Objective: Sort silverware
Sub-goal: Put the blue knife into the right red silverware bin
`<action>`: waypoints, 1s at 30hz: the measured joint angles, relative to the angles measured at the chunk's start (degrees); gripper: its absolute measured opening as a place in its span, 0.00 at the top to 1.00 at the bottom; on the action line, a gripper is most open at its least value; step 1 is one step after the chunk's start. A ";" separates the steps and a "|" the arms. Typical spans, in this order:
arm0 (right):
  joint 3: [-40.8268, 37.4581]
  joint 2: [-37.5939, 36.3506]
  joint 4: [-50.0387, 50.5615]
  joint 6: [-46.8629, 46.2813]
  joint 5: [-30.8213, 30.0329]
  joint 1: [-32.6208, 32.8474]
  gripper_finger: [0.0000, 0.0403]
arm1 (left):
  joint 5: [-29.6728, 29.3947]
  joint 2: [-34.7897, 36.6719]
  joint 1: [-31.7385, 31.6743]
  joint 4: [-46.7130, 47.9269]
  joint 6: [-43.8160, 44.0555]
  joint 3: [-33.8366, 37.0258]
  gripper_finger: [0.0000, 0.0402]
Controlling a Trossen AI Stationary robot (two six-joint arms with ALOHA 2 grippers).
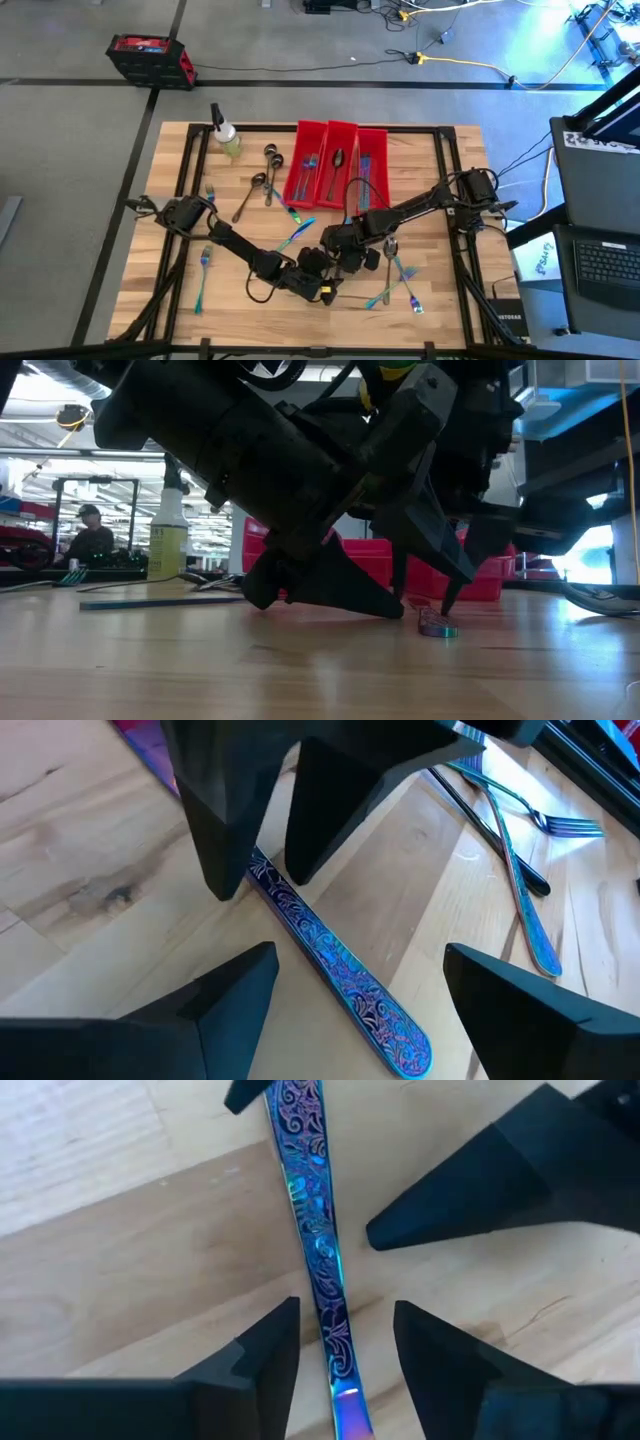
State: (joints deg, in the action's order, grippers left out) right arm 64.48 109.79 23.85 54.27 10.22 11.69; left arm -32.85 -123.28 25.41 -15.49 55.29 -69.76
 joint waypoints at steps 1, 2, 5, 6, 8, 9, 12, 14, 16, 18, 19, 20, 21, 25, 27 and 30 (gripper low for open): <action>0.16 0.65 -0.02 -0.05 0.64 -0.26 0.66 | 0.04 0.02 0.00 0.01 -0.03 0.00 0.31; 0.21 1.23 0.09 -0.14 1.57 -0.56 0.67 | 0.05 0.02 0.00 0.00 -0.19 0.00 0.31; 0.36 3.07 0.75 -0.34 3.68 -0.95 0.71 | 0.07 0.02 0.02 0.04 -0.25 0.00 0.31; 0.38 3.43 1.01 -0.42 4.25 -0.97 0.72 | 0.09 0.02 0.02 0.04 -0.25 0.00 0.31; 0.40 3.68 1.27 -0.45 4.53 -0.97 0.75 | 0.10 0.04 0.02 0.02 -0.24 0.02 0.31; 0.40 3.72 1.40 -0.52 4.52 -0.95 0.76 | 0.16 0.04 0.02 0.02 -0.24 0.00 0.31; 0.40 3.68 1.87 -1.23 4.50 -1.15 0.81 | 0.20 0.04 0.02 0.00 -0.24 0.00 0.31; 0.39 3.68 2.60 -1.28 4.81 -1.68 0.85 | 0.20 0.04 0.02 0.00 -0.24 0.02 0.31; 0.40 3.69 3.50 -1.11 5.53 -2.33 0.90 | 0.20 0.04 0.02 0.00 -0.30 0.02 0.31; 0.45 3.72 4.24 -1.04 5.95 -2.71 0.94 | 0.20 0.04 0.02 0.00 -0.28 0.01 0.31; 0.49 3.72 4.53 -1.11 5.96 -2.72 0.96 | 0.24 0.04 0.02 0.00 -0.25 0.02 0.31; 0.51 3.72 4.69 -1.18 5.87 -2.71 0.97 | 0.24 0.04 0.02 0.00 -0.26 0.01 0.31; 0.51 3.72 4.80 -1.25 5.79 -2.68 0.98 | 0.22 0.04 0.02 -0.02 -0.25 0.02 0.31; 0.53 3.72 4.88 -1.36 5.33 -1.88 0.97 | 0.22 0.05 0.02 -0.02 -0.20 0.02 0.31; 0.53 3.70 4.88 -1.62 4.77 -1.12 0.96 | 0.24 0.07 0.02 -0.04 0.00 0.02 0.31; 0.58 3.36 4.92 -3.15 3.31 -0.07 0.96 | 0.25 0.07 0.02 -0.04 0.04 0.02 0.31</action>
State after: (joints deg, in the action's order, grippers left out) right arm 65.06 113.15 28.77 51.12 13.53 11.62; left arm -32.60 -123.22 25.43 -15.53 55.33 -69.73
